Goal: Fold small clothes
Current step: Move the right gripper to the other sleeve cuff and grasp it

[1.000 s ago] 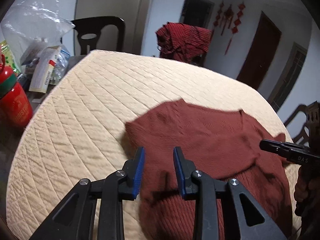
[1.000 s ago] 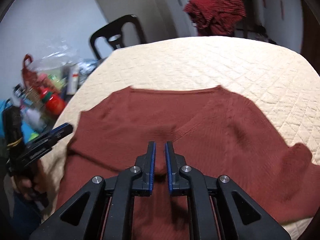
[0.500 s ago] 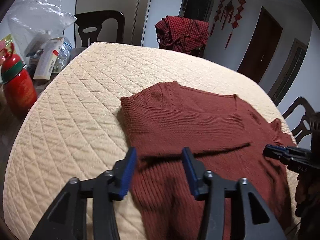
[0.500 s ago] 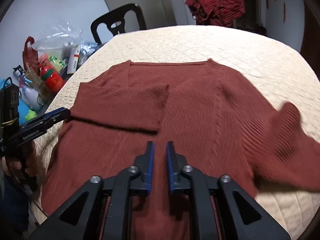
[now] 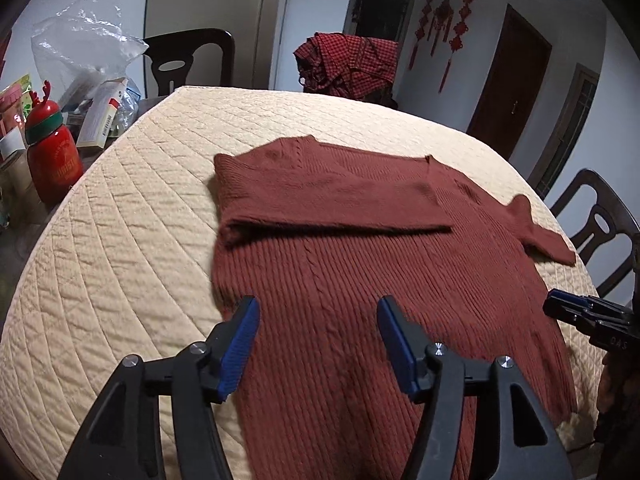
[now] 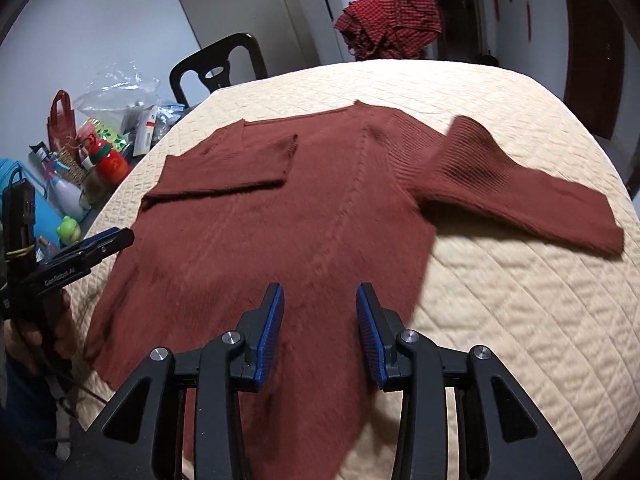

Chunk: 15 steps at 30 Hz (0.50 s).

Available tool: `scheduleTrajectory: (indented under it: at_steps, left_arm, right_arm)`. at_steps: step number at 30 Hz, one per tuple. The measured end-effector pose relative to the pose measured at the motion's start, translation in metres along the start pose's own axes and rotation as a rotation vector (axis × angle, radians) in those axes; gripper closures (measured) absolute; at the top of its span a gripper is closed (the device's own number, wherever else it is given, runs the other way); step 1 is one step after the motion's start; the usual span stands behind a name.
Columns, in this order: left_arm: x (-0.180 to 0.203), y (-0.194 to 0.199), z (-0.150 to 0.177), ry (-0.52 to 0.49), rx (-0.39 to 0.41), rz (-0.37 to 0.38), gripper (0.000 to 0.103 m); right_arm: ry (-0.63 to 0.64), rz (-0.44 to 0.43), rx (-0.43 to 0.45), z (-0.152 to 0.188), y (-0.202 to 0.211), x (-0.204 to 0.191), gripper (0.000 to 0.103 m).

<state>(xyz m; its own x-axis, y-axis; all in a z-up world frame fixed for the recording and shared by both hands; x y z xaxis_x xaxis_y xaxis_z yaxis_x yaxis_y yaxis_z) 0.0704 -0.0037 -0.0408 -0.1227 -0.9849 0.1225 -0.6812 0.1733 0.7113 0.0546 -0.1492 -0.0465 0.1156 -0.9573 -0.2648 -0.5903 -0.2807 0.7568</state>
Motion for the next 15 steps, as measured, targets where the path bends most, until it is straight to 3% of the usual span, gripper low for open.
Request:
scheduleTrajectory:
  at_steps: [7, 10, 15]
  left_arm:
    - [0.007, -0.002, -0.001, 0.006, -0.007, 0.007, 0.039]
    - [0.012, -0.002, -0.003, -0.003, -0.005, 0.01, 0.039]
    - [0.018, -0.005, -0.006, -0.017, -0.006, 0.012, 0.039]
  right_arm:
    - [-0.037, 0.009, 0.014, 0.002, 0.005, 0.015, 0.064]
    - [-0.05, 0.014, 0.024, 0.001, 0.007, 0.021, 0.057]
    - [-0.074, 0.024, 0.035, 0.0, 0.011, 0.033, 0.056]
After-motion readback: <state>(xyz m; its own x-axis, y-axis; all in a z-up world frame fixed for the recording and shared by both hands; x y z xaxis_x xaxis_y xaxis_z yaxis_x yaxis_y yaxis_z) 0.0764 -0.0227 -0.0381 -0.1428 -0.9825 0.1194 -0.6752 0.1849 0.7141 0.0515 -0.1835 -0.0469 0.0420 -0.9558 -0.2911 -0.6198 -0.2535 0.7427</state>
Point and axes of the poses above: each gripper's, at about its wrist camera, not at the fingertips, and y roughly against the way its jaws point, x to its right, z to its underside, the point moved 10 cm from there along -y, roughly the way its jaws point, and after that the axes turned 4 degrees about -y, right-handed, at the moved point
